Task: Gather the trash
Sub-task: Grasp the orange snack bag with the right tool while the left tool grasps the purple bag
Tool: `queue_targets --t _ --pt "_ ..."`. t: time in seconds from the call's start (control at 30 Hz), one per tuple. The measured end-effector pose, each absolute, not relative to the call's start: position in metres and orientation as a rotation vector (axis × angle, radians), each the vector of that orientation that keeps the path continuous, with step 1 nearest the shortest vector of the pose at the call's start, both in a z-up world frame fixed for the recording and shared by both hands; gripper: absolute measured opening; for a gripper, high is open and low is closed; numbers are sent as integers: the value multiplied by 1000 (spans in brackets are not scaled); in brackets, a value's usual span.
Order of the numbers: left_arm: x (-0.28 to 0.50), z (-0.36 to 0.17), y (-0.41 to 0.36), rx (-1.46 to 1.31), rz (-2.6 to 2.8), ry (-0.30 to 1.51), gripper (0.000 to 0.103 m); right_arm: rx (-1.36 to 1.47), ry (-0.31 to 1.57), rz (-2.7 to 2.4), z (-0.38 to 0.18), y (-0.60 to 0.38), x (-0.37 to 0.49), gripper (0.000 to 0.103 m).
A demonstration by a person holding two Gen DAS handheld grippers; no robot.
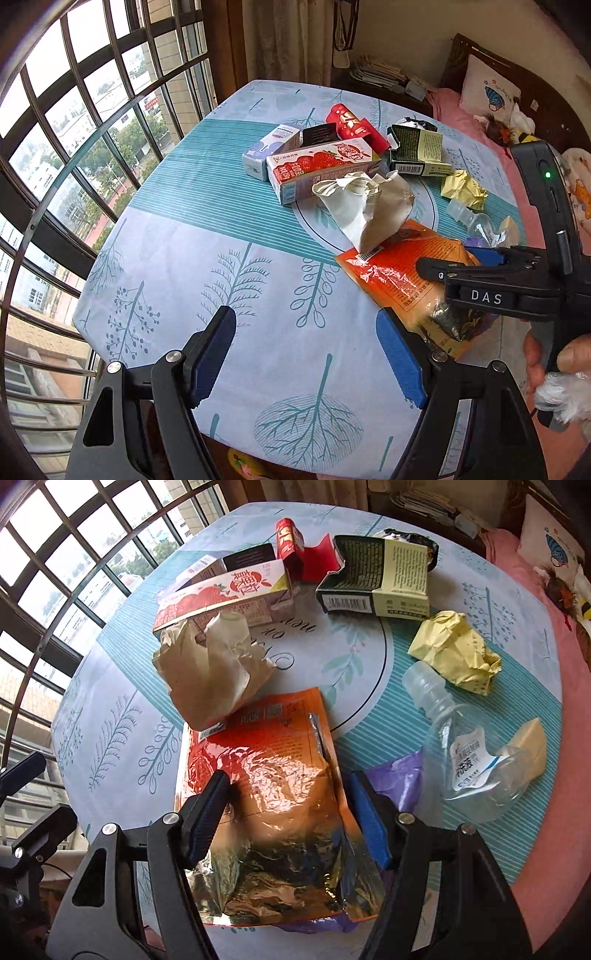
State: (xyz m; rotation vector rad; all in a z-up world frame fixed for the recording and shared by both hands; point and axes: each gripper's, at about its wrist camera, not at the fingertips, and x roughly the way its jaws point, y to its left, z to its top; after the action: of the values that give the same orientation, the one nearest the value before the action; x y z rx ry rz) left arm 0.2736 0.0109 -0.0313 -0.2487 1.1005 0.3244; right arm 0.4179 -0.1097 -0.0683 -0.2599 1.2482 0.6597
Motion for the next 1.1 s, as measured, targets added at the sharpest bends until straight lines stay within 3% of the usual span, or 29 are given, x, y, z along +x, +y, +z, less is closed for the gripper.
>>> queue_targets --t 0.2,0.47,0.57,1.1 --pt "277 -43 6 -244 334 1127 80 -269 1269 736 -83 -102 405 64" --pt "278 -42 5 -241 328 1128 80 -215 1260 833 -71 -101 394 13" --pt "278 -38 3 -232 315 1117 80 -180 1245 848 -58 -108 387 5" --pt "292 -19 -53 -131 105 1079 80 88 1075 625 21 -237 350 3"
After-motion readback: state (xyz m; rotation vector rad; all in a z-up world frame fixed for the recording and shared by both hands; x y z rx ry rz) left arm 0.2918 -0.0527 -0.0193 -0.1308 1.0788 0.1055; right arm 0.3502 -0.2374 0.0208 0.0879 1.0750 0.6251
